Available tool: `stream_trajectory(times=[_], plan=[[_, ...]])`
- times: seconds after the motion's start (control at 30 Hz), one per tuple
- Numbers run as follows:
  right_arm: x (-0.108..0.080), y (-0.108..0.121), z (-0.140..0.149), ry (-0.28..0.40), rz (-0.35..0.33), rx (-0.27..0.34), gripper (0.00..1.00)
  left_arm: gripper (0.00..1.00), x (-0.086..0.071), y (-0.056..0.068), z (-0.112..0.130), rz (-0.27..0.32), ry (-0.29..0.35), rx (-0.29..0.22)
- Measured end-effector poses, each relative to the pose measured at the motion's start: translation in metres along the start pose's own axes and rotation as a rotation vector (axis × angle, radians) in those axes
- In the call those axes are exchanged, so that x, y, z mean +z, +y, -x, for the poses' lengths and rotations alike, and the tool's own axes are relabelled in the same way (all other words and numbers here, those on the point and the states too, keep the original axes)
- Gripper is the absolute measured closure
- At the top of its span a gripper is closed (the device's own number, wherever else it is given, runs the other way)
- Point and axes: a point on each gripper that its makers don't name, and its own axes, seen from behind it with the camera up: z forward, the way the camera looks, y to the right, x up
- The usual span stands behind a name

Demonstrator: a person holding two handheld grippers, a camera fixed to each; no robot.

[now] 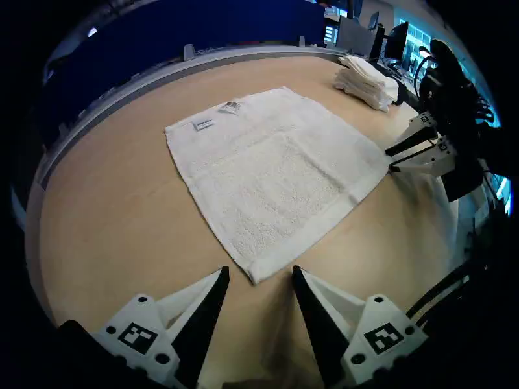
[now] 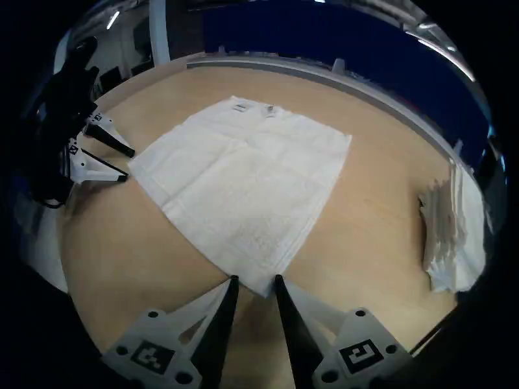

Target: Fold towel

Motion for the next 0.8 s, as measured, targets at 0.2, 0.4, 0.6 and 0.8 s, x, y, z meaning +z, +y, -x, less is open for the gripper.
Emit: stream_trajectory(times=[0.2, 0.4, 0.6, 0.8], plan=[[0.0014, 0.0015, -0.0007, -0.001, 0.004, 0.008, 0.68, 0.41, 0.0009, 0.0013, -0.0001, -0.006, -0.006, 0.018], [0.0014, 0.0011, -0.0017, -0.002, 0.006, 0.008, 0.71, 0.50, -0.0007, 0.0019, 0.0005, -0.004, -0.017, 0.016], [0.0012, 0.0017, -0.0028, -0.001, 0.011, 0.007, 0.73, 0.76, -0.0017, -0.0011, 0.0028, -0.020, -0.029, 0.010], [0.0001, 0.0019, -0.0044, 0.000, 0.000, 0.018, 0.77, 0.89, -0.0020, -0.0048, 0.0025, -0.038, -0.032, -0.014]])
